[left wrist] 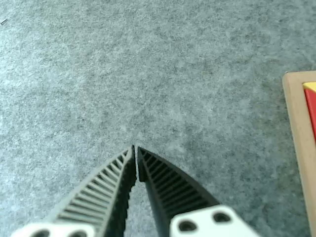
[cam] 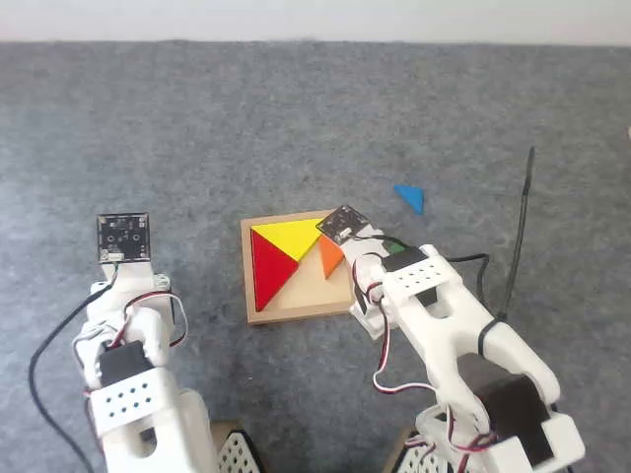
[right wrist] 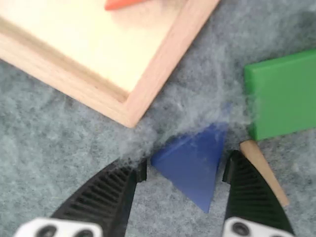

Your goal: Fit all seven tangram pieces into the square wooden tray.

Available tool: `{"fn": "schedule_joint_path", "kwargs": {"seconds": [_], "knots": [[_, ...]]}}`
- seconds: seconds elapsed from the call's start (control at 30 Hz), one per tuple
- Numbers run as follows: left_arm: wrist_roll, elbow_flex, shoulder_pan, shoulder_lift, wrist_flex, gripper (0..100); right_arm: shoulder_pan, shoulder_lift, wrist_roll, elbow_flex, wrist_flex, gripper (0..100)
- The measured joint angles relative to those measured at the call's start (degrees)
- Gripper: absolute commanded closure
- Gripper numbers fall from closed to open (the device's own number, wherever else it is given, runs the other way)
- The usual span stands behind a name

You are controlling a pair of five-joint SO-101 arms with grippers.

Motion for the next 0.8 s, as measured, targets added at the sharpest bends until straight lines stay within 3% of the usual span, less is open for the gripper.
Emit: {"fn": "schedule_joint_path", "kwargs": {"seconds": [0.17, 0.33, 0.5, 0.8], "knots": [[0.0, 0.0, 0.0, 0.0, 0.0, 99, -0.09, 0.0, 5.27, 0.0, 0.0, 73.9], [0.0, 0.0, 0.0, 0.0, 0.0, 99, 0.0, 0.0, 5.36, 0.0, 0.0, 74.7], [0.0, 0.0, 0.0, 0.0, 0.0, 99, 0.0, 0.09, 5.27, 0.0, -0.62, 84.1], [0.0, 0.0, 0.0, 0.0, 0.0, 99, 0.44, 0.09, 3.69, 0.0, -1.05, 85.1]]}}
